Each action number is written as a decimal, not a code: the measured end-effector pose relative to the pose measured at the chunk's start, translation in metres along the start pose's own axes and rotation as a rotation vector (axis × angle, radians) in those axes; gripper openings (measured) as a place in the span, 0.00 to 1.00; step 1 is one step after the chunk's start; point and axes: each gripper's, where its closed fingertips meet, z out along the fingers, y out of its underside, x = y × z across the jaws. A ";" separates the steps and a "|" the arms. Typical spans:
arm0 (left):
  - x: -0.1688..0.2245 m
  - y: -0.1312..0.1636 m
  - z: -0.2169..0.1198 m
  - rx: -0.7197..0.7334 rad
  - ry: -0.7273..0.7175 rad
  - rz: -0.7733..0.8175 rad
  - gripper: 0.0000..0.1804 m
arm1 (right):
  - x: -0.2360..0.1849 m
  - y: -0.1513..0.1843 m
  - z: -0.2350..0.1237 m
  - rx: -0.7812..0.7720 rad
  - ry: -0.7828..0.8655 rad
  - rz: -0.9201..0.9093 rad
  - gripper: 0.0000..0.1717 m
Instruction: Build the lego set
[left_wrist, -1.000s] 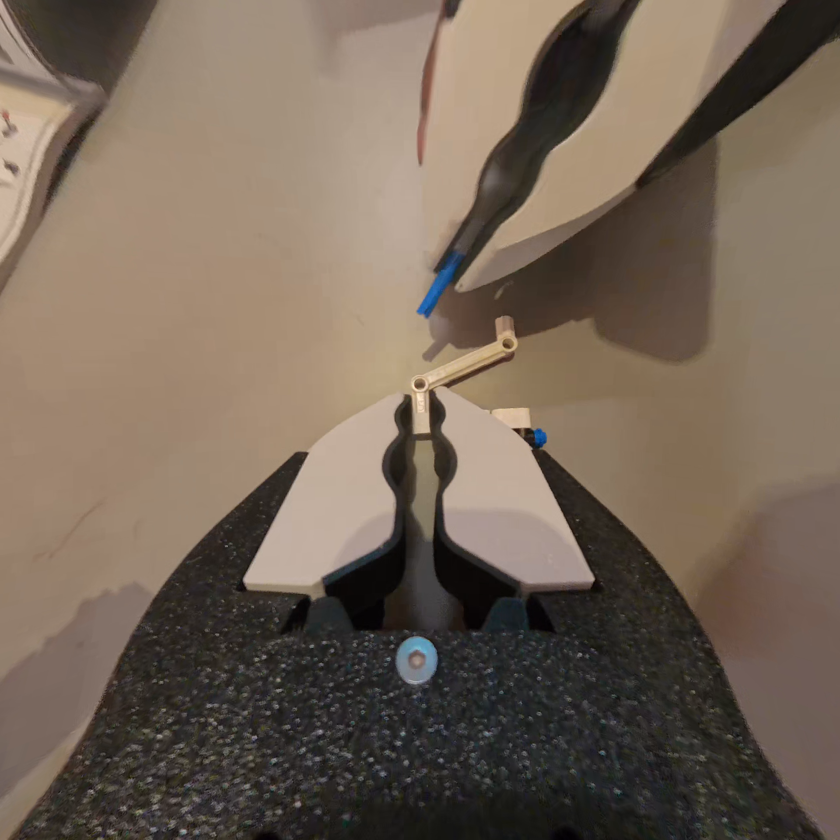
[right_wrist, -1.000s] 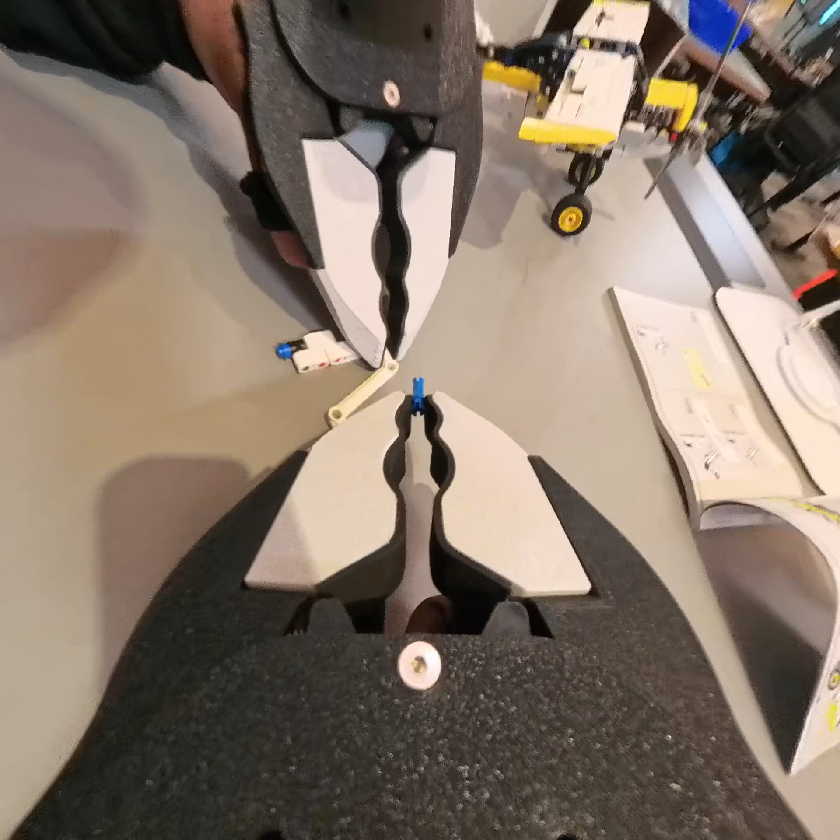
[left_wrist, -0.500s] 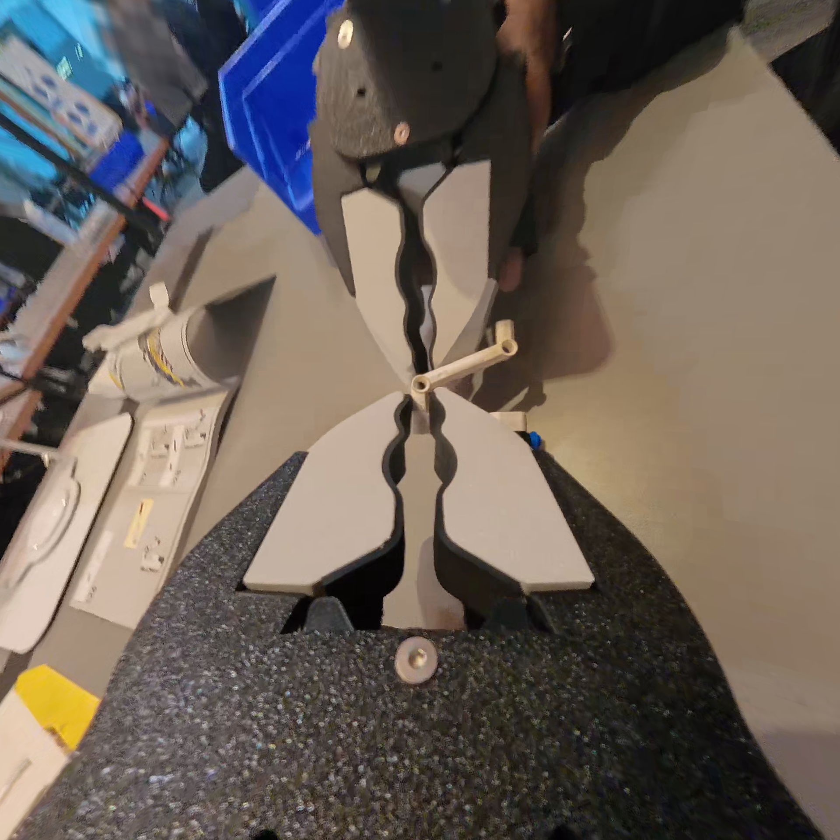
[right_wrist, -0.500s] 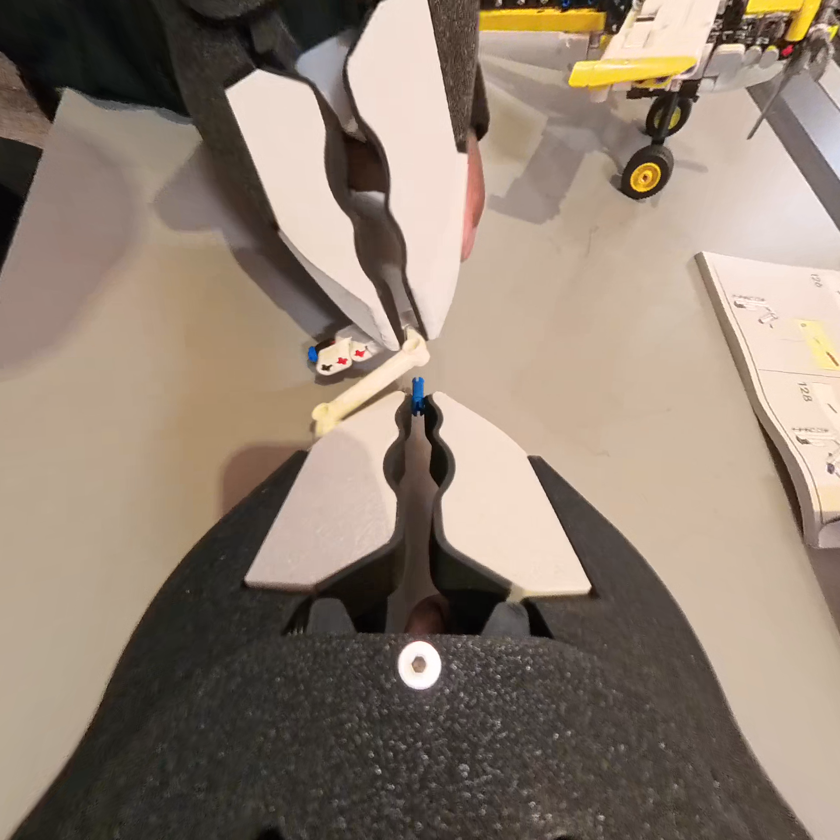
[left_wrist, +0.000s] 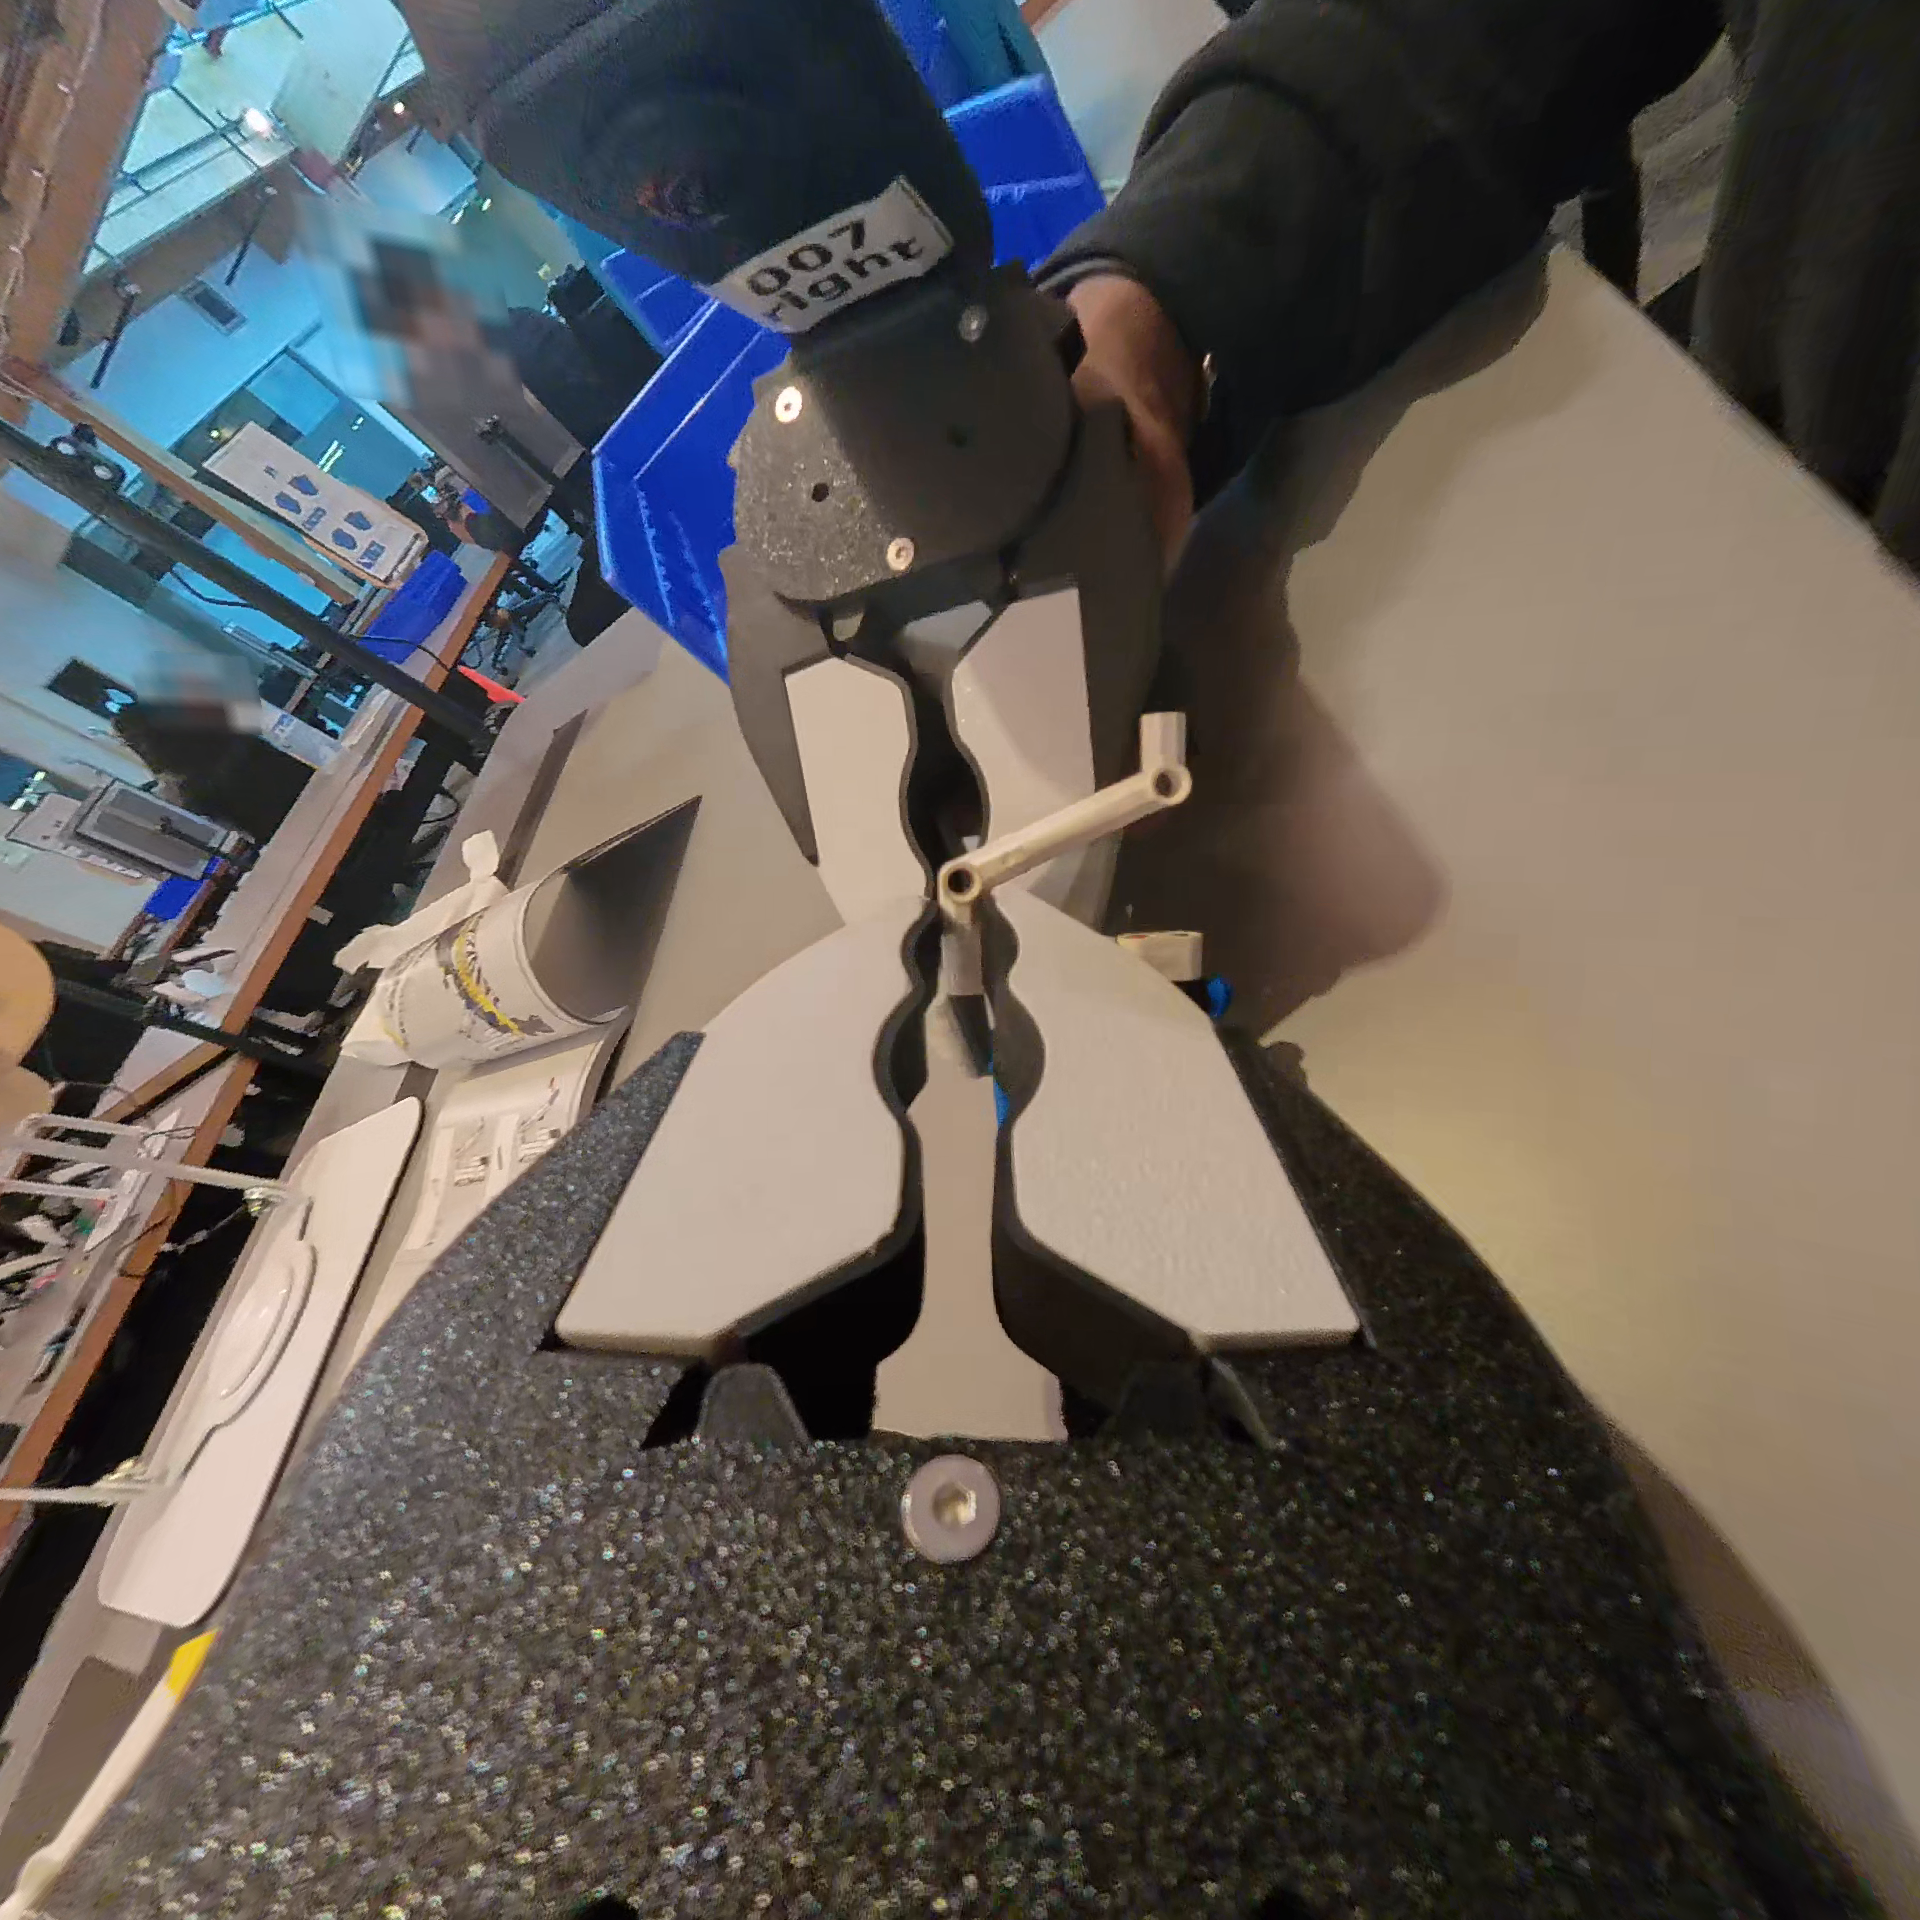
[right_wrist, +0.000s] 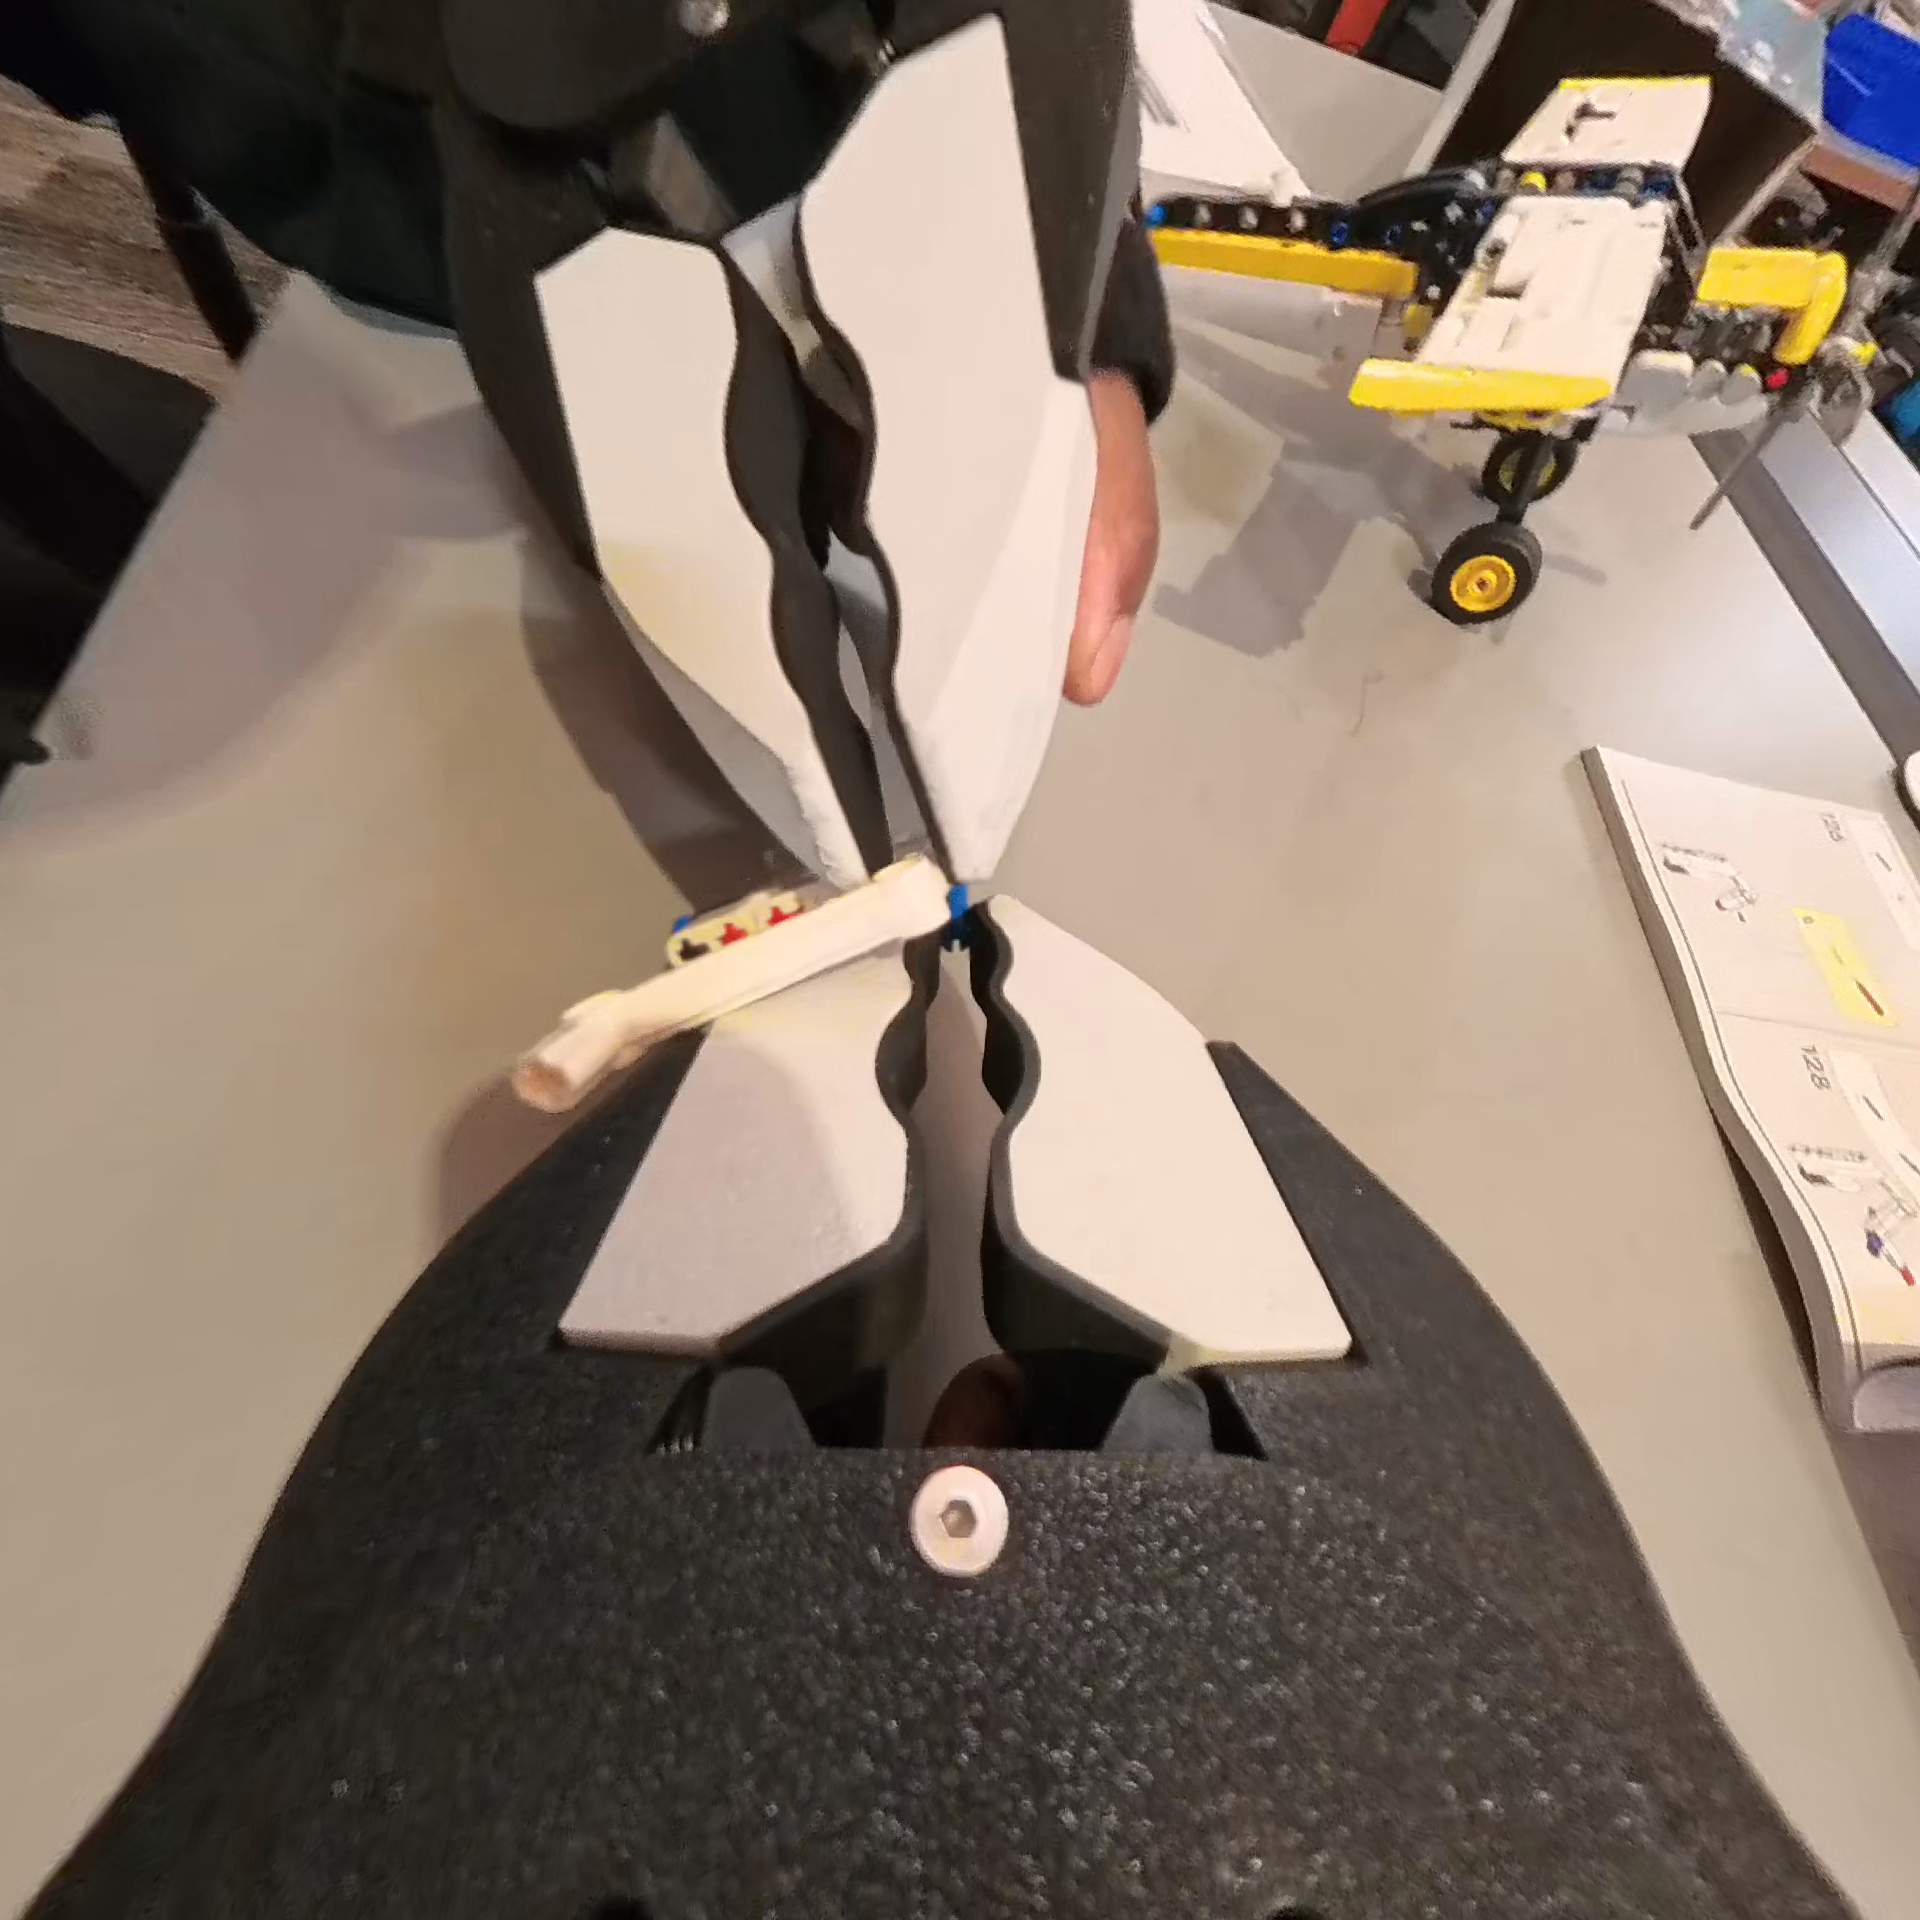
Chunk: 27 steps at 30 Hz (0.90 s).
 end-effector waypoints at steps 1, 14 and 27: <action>-0.002 0.003 0.000 -0.011 -0.011 0.016 0.04 | 0.002 0.002 0.000 -0.015 0.015 0.002 0.03; 0.013 0.017 0.003 -0.119 -0.043 0.284 0.04 | 0.002 0.012 0.002 -0.081 0.048 -0.096 0.03; 0.012 0.016 0.002 -0.097 -0.025 0.109 0.11 | -0.004 0.007 0.001 -0.046 0.026 -0.140 0.03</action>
